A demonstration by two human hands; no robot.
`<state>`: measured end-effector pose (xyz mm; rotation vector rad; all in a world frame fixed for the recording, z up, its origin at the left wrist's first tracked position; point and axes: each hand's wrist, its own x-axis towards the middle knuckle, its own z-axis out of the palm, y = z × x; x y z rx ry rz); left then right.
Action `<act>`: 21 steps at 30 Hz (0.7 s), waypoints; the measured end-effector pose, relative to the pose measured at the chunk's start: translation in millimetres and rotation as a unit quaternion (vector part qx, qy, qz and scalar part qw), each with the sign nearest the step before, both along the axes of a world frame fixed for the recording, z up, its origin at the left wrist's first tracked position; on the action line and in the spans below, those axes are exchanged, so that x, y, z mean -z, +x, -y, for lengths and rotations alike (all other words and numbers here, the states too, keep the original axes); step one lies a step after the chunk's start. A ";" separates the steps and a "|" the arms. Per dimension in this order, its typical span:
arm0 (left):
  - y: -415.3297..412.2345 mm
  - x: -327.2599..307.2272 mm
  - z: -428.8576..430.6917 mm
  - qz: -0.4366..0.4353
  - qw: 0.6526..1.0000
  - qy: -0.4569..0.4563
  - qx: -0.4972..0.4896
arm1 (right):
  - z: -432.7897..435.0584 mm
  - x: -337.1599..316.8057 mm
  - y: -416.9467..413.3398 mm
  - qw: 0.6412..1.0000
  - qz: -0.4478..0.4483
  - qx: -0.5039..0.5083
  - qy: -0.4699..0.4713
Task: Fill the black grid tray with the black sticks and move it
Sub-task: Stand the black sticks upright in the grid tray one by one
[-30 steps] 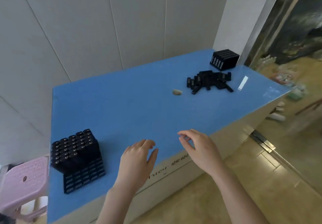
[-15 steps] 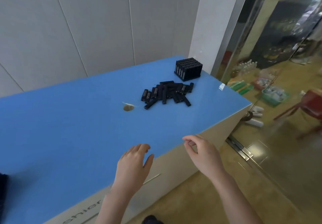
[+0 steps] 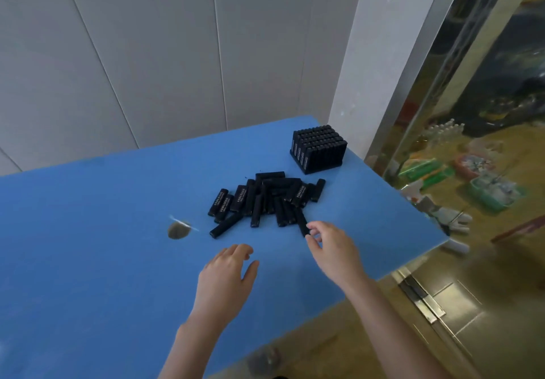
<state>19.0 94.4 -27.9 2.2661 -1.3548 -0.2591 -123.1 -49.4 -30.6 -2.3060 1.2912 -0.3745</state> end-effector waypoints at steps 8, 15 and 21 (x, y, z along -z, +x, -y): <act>-0.5 8.7 49.0 -0.022 0.994 0.010 -0.108 | 54.9 19.9 28.3 0.996 -0.085 -0.021 0.018; -4.8 16.5 94.5 -0.028 0.984 0.030 -0.172 | 87.9 17.1 21.7 0.979 -0.167 -0.104 0.050; -1.3 19.6 135.0 -0.002 0.976 0.070 -0.206 | 123.4 12.6 13.5 0.988 -0.069 -0.077 0.113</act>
